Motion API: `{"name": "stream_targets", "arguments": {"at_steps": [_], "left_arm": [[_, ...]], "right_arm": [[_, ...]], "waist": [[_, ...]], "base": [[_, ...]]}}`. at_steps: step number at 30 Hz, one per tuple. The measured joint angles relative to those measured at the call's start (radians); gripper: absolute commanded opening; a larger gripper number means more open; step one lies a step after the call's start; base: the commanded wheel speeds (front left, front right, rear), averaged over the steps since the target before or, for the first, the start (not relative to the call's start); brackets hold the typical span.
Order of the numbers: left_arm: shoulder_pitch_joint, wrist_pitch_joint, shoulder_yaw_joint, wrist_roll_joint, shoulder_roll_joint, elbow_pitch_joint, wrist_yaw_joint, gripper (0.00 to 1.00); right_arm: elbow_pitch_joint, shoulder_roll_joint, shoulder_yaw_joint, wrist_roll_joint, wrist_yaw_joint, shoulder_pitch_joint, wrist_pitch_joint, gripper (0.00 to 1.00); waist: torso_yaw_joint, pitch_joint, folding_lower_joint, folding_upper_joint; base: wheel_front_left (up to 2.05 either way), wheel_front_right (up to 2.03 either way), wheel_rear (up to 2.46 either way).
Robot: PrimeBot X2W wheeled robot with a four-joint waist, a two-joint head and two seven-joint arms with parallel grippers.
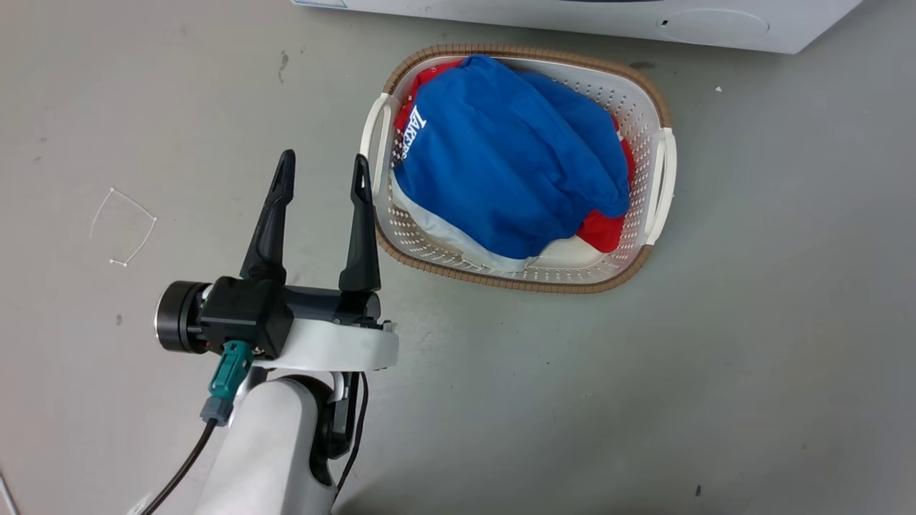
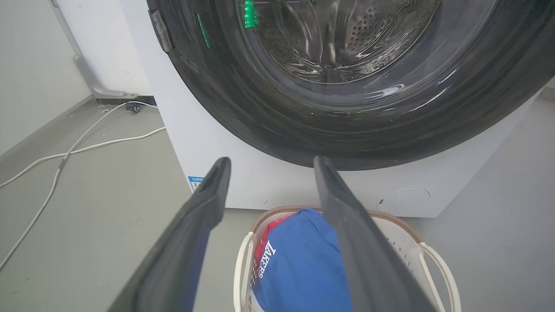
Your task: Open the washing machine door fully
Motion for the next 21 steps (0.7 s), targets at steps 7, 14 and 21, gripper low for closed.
{"name": "stream_targets", "arguments": {"at_steps": [7,14,21], "left_arm": [[-0.005,0.0,-0.002,-0.007,0.0,0.003,0.003,1.0],[-0.005,0.0,0.011,-0.006,0.0,0.013,0.0,1.0],[0.0,0.0,0.023,0.004,0.0,0.019,-0.006,1.0]], "right_arm": [[0.006,-0.006,0.024,-0.017,-0.001,-0.012,0.038,0.0],[-0.024,-0.008,0.044,-0.026,-0.001,0.04,0.068,0.0],[-0.06,0.013,0.068,-0.029,-0.001,0.114,0.095,0.0]], "waist": [[0.004,0.004,0.0,0.0],[-0.012,-0.02,-0.0001,0.0],[-0.034,-0.053,-0.0001,0.0]], "base": [[0.0,0.0,0.0],[0.0,0.0,0.0],[0.0,0.0,0.0]]}}
